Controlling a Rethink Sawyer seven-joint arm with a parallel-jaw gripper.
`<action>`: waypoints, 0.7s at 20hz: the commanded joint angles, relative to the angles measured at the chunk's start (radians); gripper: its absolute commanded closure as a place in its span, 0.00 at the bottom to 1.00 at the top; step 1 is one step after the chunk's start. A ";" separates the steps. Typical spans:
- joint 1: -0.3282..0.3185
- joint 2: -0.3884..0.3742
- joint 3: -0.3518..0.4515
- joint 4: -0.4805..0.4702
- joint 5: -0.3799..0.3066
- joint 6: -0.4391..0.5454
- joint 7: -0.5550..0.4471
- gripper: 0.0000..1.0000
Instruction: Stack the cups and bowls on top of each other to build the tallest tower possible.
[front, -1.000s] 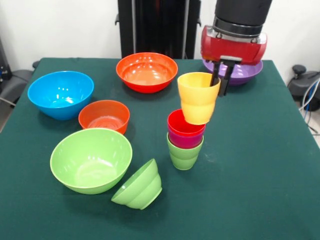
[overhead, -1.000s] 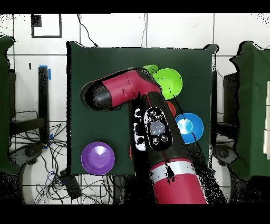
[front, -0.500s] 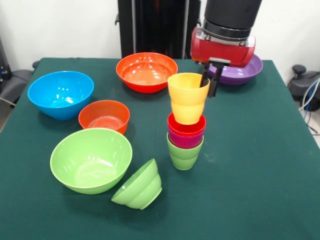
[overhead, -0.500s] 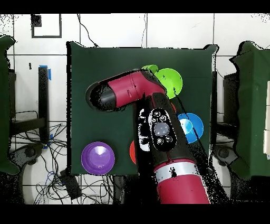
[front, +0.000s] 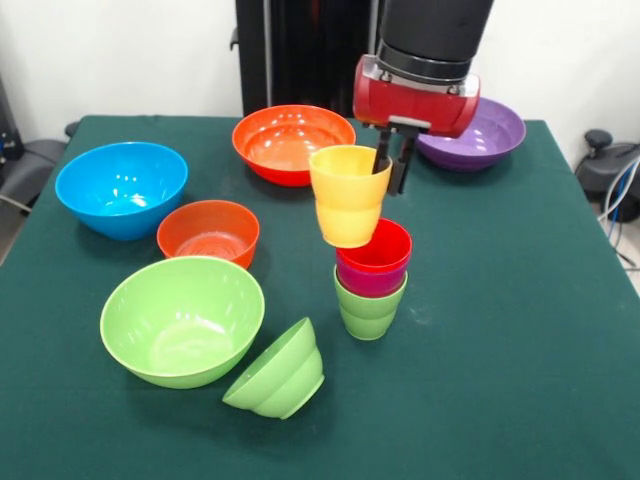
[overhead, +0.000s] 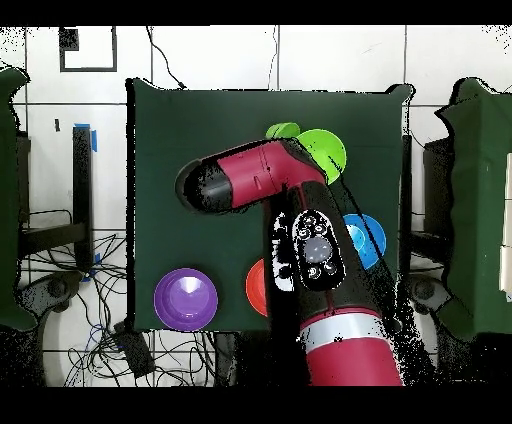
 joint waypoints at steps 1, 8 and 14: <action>0.003 0.015 -0.032 0.084 -0.058 -0.082 -0.006 1.00; 0.024 0.034 -0.058 0.079 -0.057 -0.104 0.019 1.00; 0.034 0.038 -0.080 0.090 -0.049 -0.123 0.022 1.00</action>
